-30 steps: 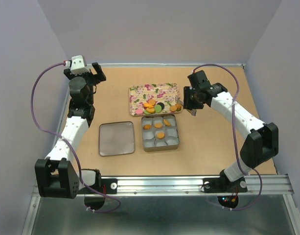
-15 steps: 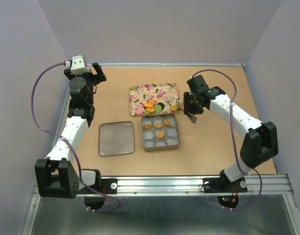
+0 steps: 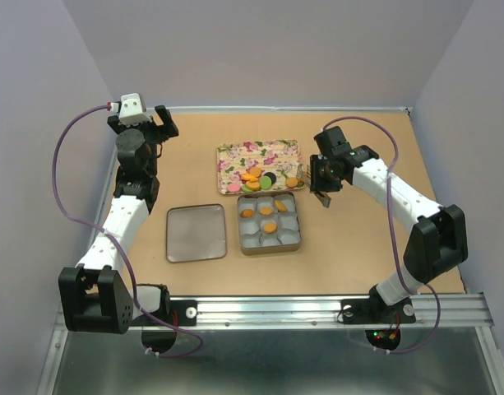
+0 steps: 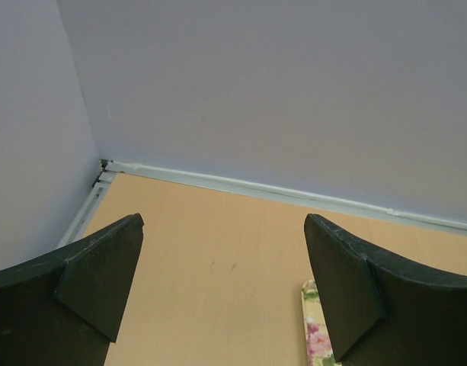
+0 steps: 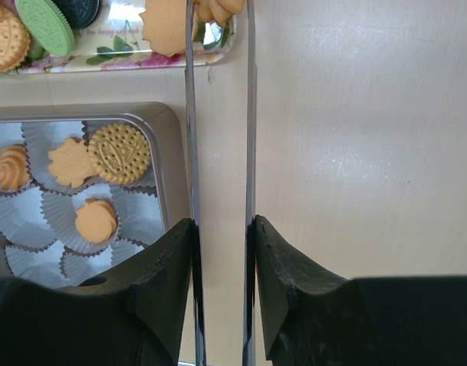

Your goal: Pack the cookies

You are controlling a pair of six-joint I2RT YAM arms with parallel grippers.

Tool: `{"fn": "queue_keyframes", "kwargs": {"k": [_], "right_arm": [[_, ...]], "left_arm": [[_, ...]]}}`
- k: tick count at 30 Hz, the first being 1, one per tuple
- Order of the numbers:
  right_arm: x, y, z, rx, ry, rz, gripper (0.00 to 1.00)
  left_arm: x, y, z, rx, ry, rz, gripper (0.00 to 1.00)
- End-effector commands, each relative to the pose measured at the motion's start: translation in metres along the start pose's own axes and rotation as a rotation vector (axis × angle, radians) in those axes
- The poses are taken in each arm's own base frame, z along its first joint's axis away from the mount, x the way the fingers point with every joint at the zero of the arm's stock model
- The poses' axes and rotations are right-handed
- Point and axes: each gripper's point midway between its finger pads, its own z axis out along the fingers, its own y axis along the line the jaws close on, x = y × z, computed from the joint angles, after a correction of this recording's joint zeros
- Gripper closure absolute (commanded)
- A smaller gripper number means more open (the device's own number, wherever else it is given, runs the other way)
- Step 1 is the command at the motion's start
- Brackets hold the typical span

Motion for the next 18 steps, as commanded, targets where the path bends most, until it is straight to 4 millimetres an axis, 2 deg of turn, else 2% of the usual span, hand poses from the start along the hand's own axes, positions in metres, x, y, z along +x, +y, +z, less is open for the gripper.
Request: {"fn": "queue_keyframes", "kwargs": {"k": [1, 5, 13, 18], "right_arm": [[-0.023, -0.001, -0.023, 0.004, -0.100, -0.003, 0.61], [-0.035, -0.004, -0.035, 0.021, -0.143, -0.004, 0.68], [-0.041, -0.002, -0.045, 0.011, -0.159, -0.002, 0.77], [-0.046, 0.004, -0.054, -0.022, -0.174, 0.007, 0.78]], "left_arm": [[-0.026, -0.006, 0.000, 0.020, -0.071, -0.009, 0.01], [-0.027, -0.006, -0.001, 0.020, -0.071, -0.009, 0.01], [-0.025, -0.006, 0.000, 0.020, -0.067, -0.010, 0.01], [-0.024, -0.007, 0.001, 0.021, -0.063, -0.009, 0.01]]}}
